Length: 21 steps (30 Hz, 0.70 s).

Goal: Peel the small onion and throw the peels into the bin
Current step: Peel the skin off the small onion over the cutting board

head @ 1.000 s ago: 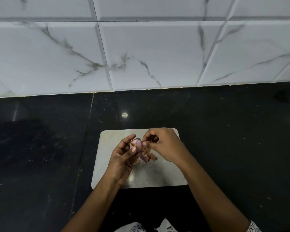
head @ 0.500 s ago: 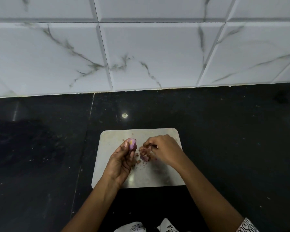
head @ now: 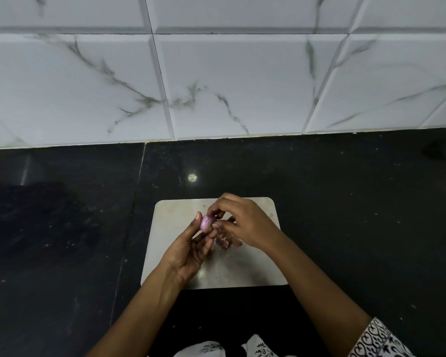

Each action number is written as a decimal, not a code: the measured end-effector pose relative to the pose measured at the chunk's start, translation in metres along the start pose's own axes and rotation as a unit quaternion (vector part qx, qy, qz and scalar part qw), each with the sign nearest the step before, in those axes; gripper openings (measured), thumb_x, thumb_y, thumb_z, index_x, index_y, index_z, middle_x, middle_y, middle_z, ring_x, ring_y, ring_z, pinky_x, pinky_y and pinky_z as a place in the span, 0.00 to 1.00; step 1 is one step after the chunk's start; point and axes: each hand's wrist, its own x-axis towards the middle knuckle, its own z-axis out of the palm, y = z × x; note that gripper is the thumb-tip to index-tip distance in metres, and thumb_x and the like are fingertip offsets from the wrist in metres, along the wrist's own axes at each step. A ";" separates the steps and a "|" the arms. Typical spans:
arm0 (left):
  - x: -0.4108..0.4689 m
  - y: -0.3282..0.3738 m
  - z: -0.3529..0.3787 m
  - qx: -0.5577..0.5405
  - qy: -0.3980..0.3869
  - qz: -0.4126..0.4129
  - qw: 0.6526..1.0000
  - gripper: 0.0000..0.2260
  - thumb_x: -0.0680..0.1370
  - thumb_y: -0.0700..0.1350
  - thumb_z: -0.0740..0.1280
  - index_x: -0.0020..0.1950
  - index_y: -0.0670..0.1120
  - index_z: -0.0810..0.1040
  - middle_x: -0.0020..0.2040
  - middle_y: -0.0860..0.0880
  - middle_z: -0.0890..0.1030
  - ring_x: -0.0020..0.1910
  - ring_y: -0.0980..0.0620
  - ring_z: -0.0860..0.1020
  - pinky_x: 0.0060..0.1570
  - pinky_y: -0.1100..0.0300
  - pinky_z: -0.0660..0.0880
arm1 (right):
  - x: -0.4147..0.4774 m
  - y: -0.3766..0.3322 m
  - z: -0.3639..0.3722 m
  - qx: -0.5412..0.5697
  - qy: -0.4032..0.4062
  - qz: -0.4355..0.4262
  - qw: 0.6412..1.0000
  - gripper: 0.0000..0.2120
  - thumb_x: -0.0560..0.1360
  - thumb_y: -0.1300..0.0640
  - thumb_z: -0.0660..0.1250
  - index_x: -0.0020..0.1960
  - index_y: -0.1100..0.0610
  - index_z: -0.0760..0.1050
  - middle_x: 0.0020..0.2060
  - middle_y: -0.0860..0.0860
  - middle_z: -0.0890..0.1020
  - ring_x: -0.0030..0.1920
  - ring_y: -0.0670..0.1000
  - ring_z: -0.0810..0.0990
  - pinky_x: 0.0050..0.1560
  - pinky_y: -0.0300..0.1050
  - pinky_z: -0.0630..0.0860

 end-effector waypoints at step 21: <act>-0.001 0.010 0.010 0.145 0.025 0.049 0.988 0.14 0.67 0.53 0.70 0.36 0.43 0.86 0.37 0.43 0.84 0.33 0.52 0.81 0.36 0.63 0.79 | 0.017 0.007 -0.019 -0.038 -0.112 -0.010 0.993 0.06 0.70 0.61 0.71 0.44 0.56 0.74 0.43 0.45 0.74 0.42 0.44 0.75 0.39 0.31 0.70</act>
